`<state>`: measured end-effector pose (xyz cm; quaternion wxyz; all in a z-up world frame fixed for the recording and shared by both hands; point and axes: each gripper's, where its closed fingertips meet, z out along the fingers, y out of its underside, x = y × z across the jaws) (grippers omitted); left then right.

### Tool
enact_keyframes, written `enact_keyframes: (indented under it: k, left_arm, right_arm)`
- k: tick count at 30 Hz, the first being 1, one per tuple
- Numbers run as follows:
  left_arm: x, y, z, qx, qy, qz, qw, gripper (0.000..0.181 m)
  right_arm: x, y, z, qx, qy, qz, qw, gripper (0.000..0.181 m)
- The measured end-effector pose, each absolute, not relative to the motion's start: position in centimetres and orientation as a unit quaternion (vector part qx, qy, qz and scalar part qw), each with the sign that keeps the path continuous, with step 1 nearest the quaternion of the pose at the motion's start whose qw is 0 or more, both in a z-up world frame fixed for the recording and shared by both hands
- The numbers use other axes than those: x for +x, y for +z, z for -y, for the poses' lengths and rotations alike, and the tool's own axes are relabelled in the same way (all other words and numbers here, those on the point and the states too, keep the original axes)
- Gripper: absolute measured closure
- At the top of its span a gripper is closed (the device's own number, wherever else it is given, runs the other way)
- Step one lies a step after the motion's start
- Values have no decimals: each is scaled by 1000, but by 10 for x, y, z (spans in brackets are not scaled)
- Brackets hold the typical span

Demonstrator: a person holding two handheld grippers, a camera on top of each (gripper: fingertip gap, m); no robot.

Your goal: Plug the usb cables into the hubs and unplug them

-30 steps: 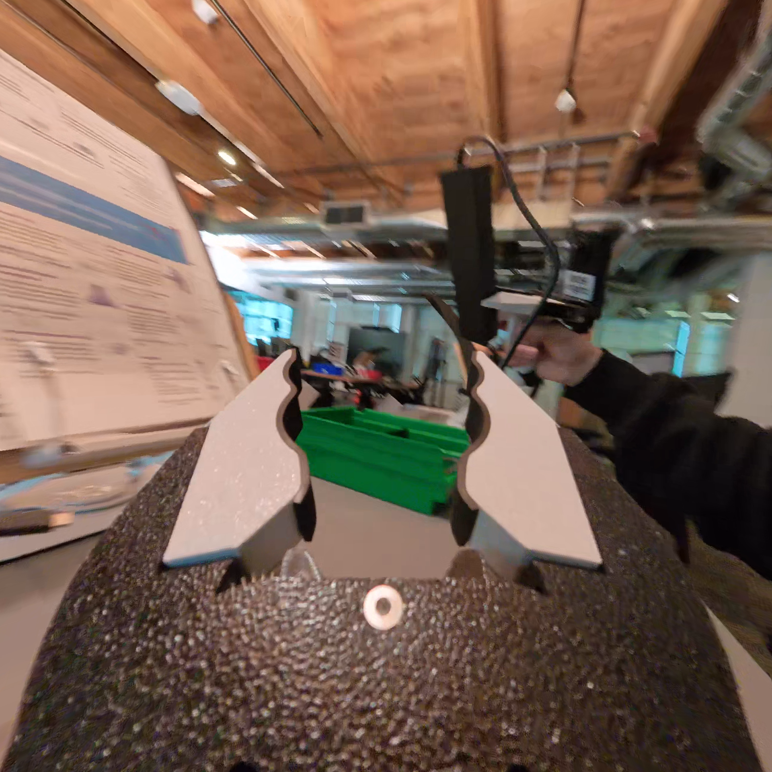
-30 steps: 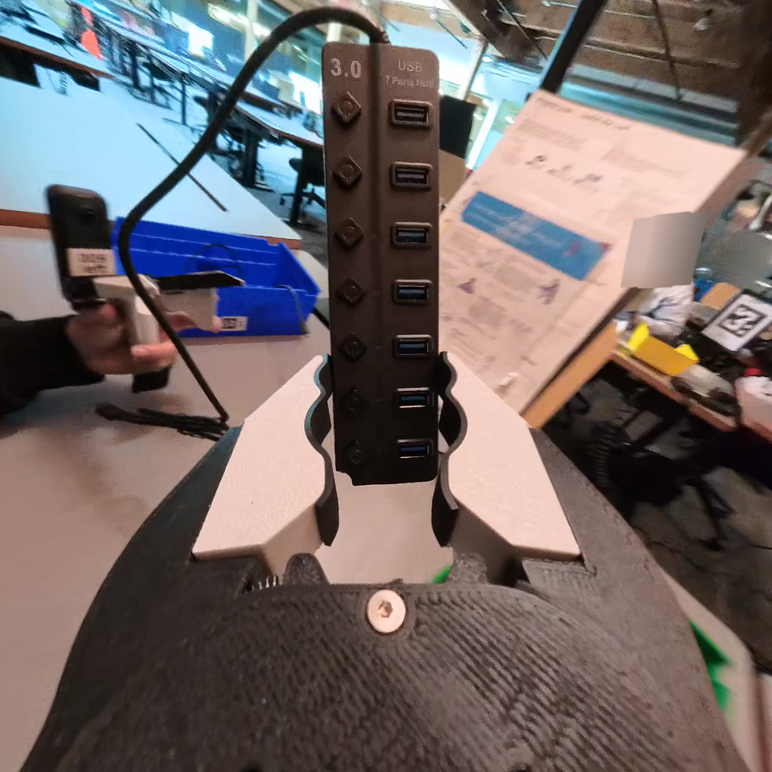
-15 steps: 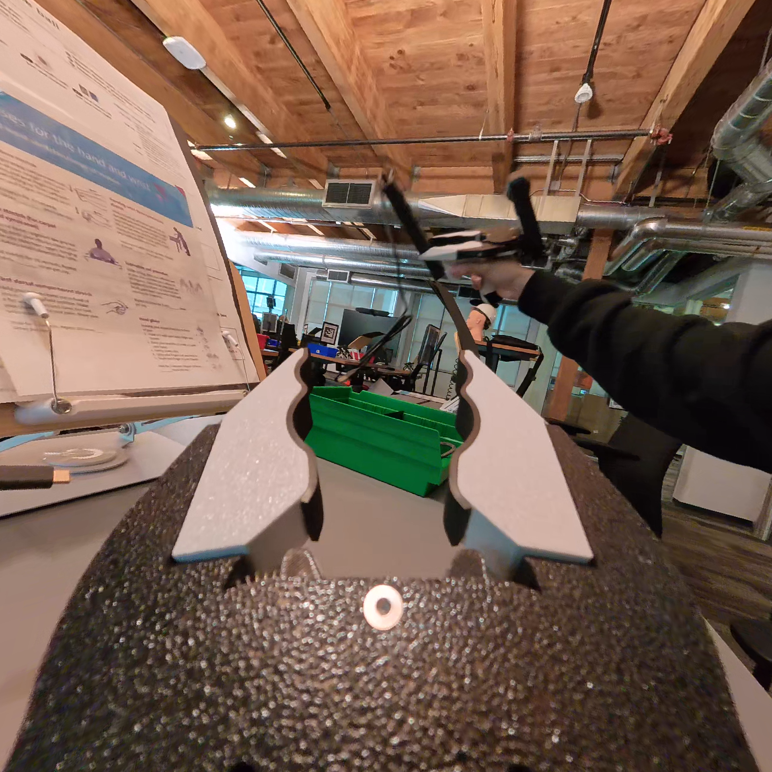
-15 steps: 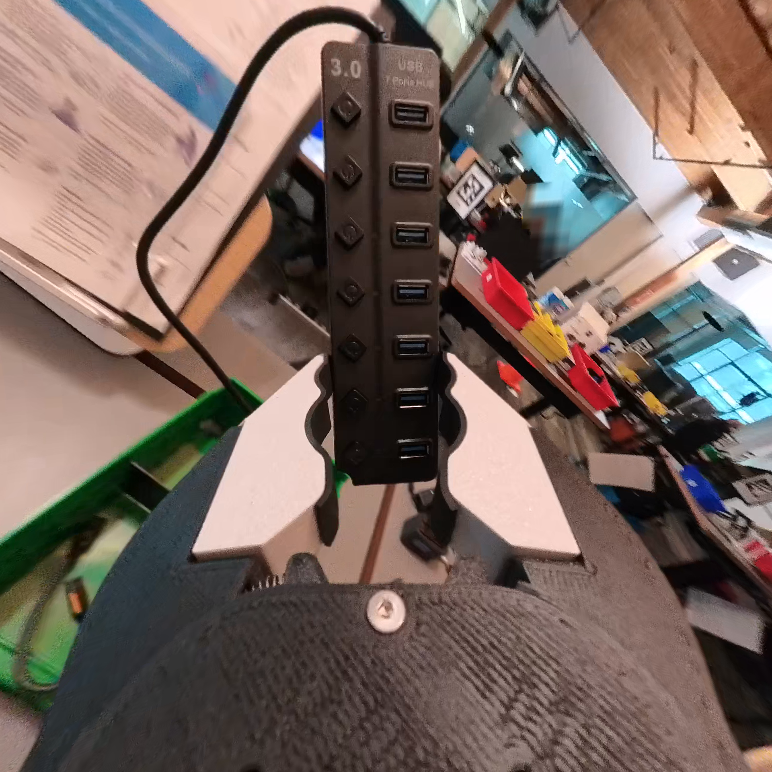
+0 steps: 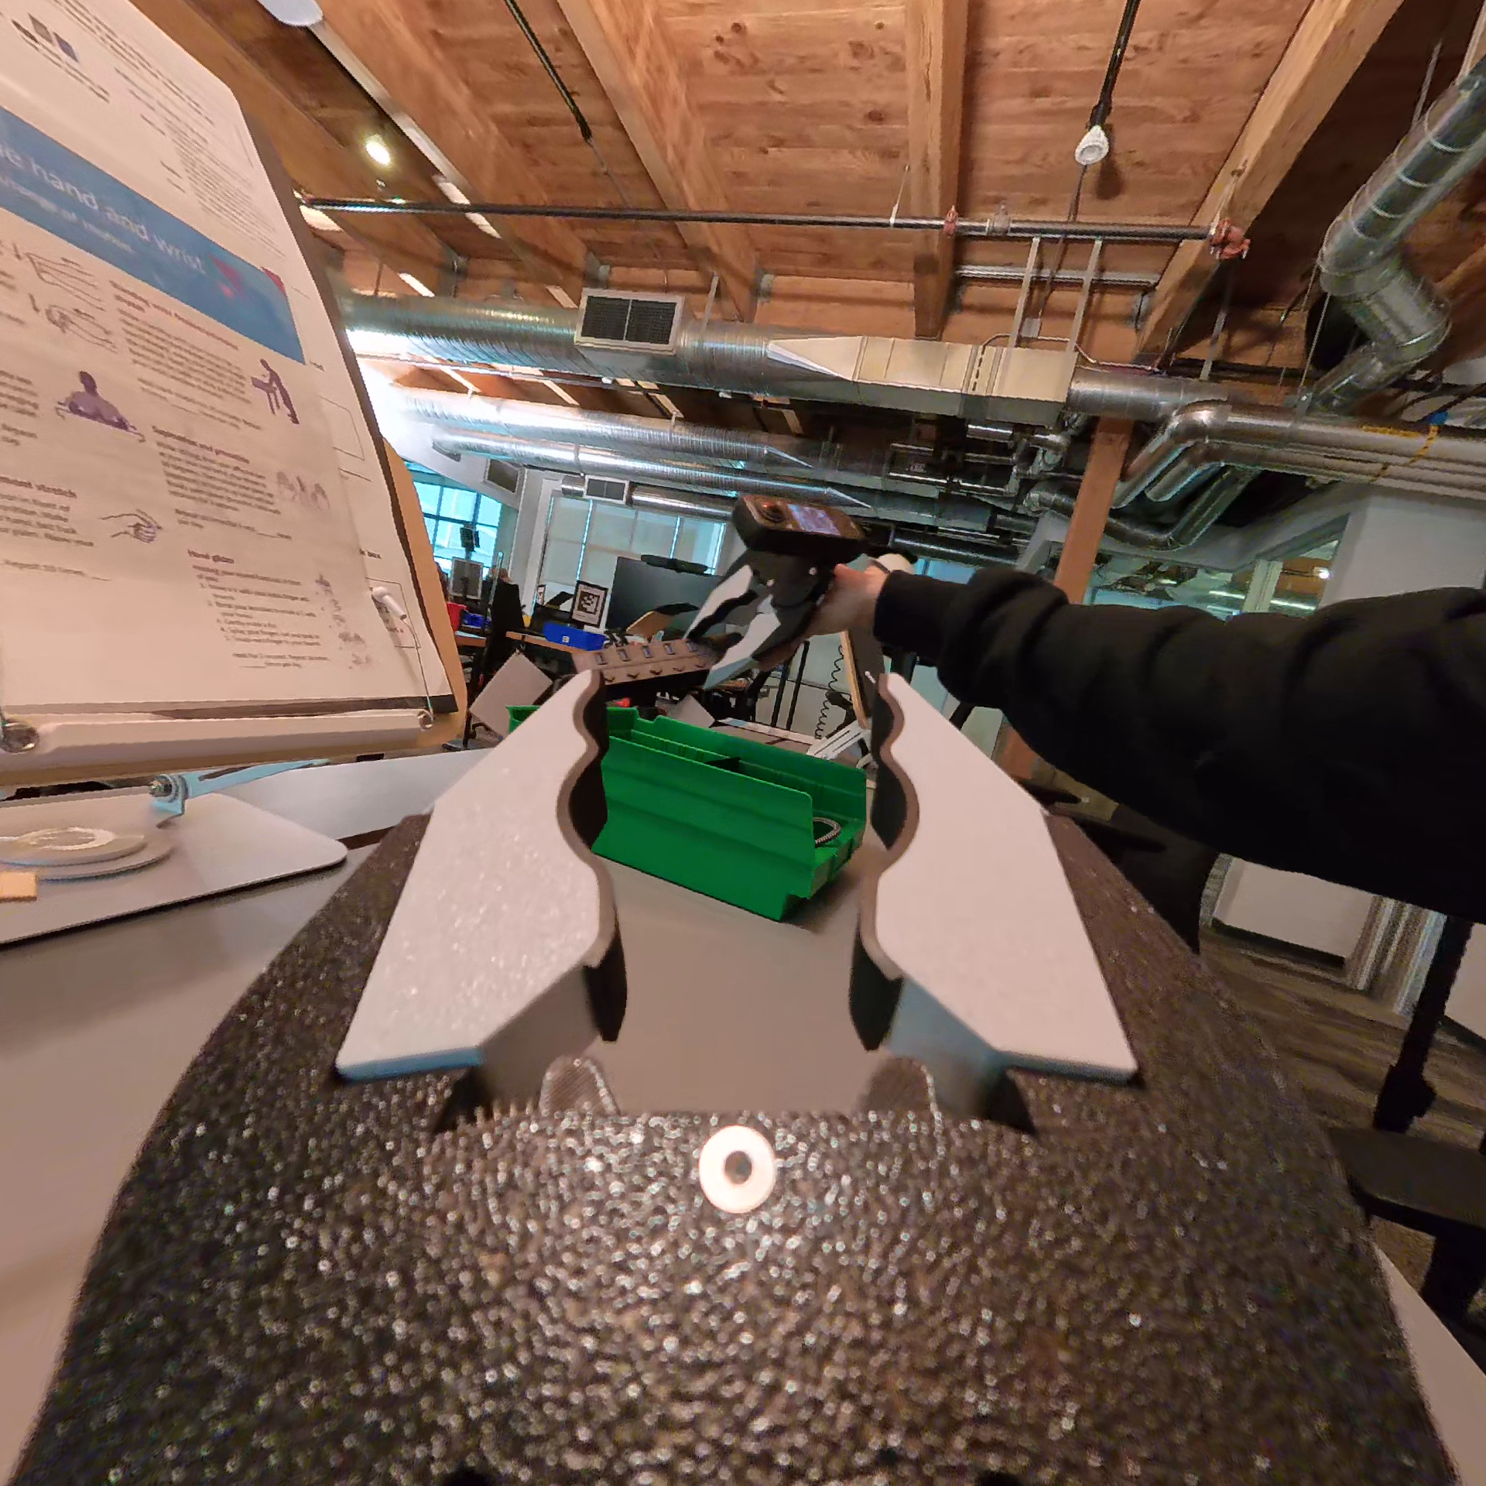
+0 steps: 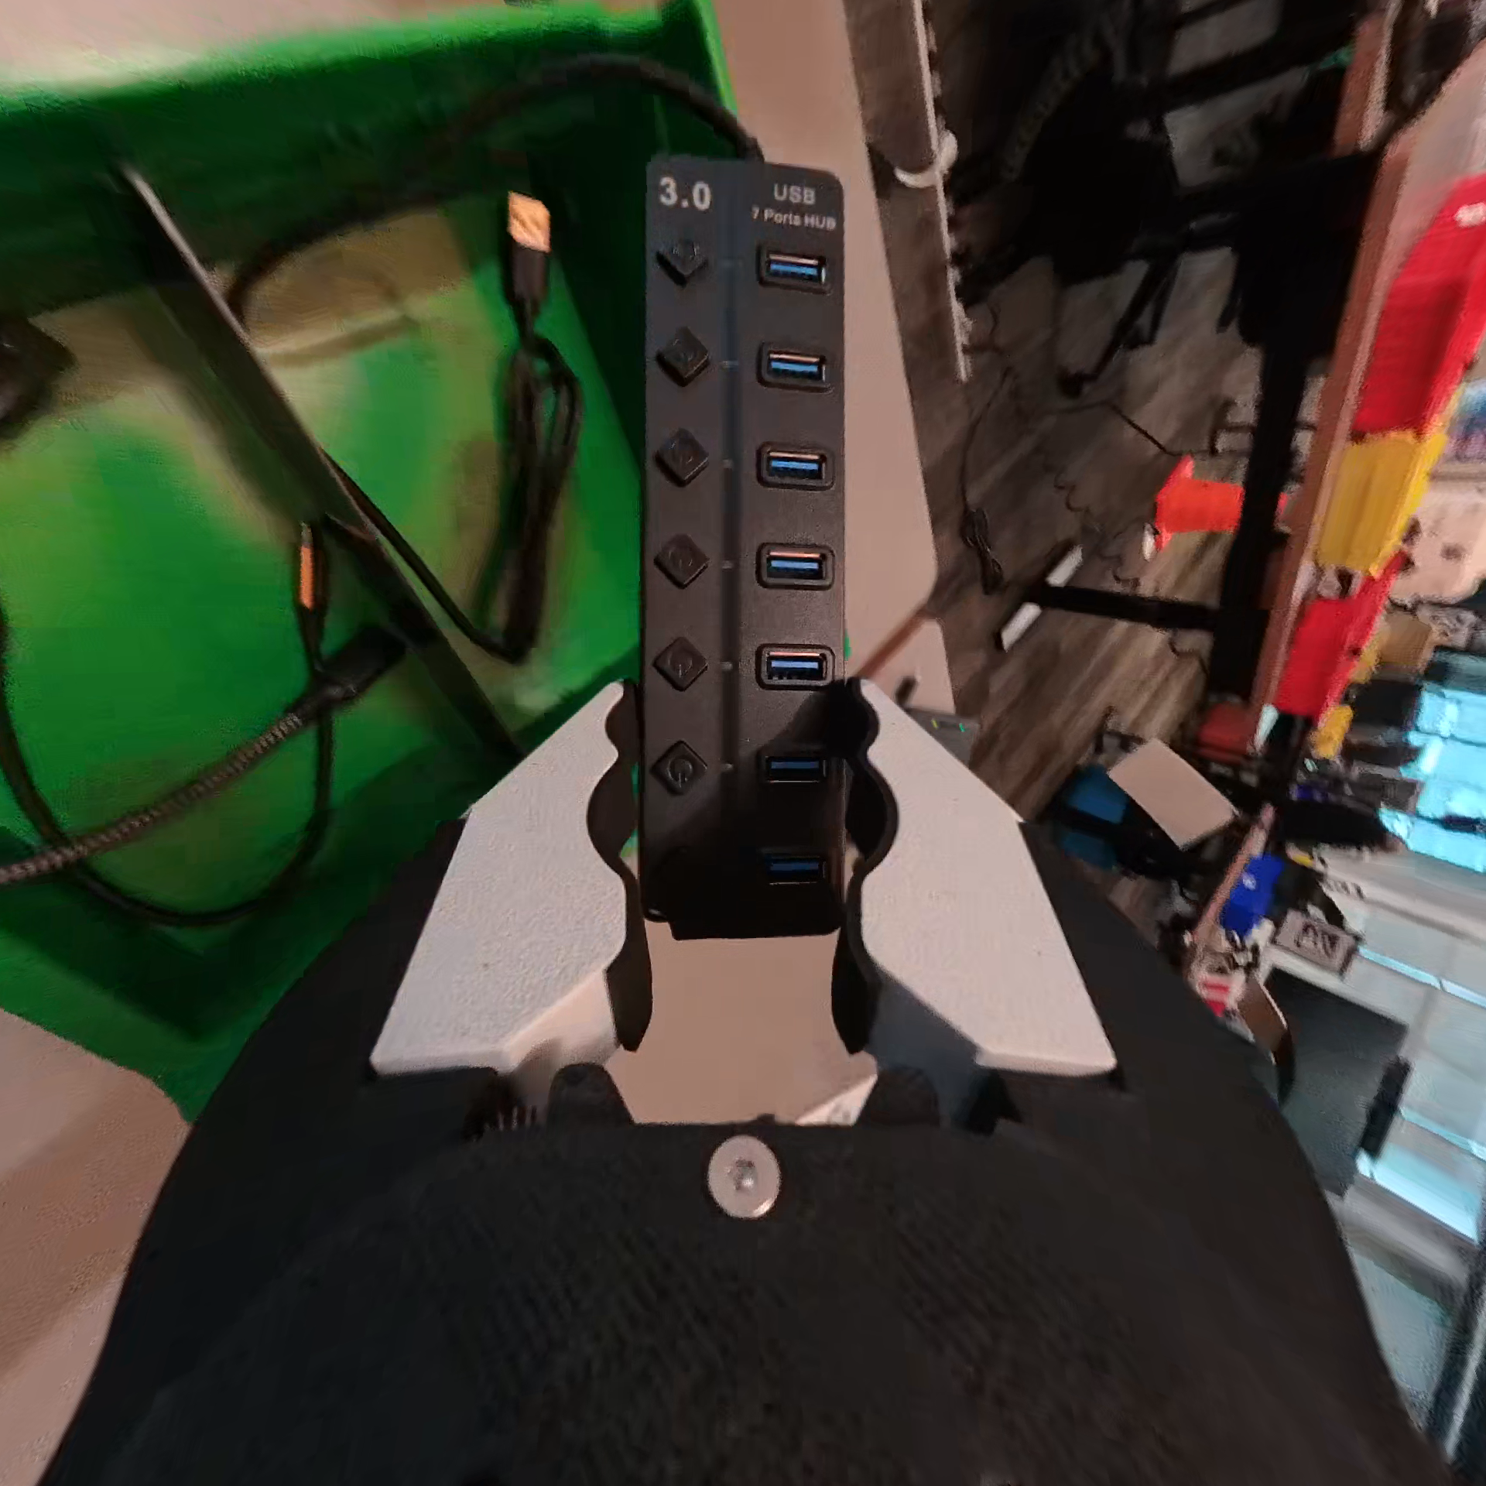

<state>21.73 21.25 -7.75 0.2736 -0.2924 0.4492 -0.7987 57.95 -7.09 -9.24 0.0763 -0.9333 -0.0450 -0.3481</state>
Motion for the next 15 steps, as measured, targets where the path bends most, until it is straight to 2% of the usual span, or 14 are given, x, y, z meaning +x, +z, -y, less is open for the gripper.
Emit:
enact_keyframes:
  k: [2,7,10,12,15]
  left_arm:
    - [218,-79,-210,-291,-797,-454,272,118]
    - [220,-84,-206,-297,-795,-462,259,119]
    - [220,-84,-203,-295,-795,-466,253,119]
    - [219,-83,-202,-293,-798,-463,251,119]
    - [220,-84,-202,-294,-796,-466,250,119]
  right_arm:
    - [586,-100,58,-930,-356,73,55,131]
    - [599,-139,61,-924,-336,168,-77,131]
    - [607,-158,60,-915,-342,185,-111,131]
    - [613,-164,58,-911,-356,188,-88,131]
    - [623,-149,65,-909,-389,142,-45,99]
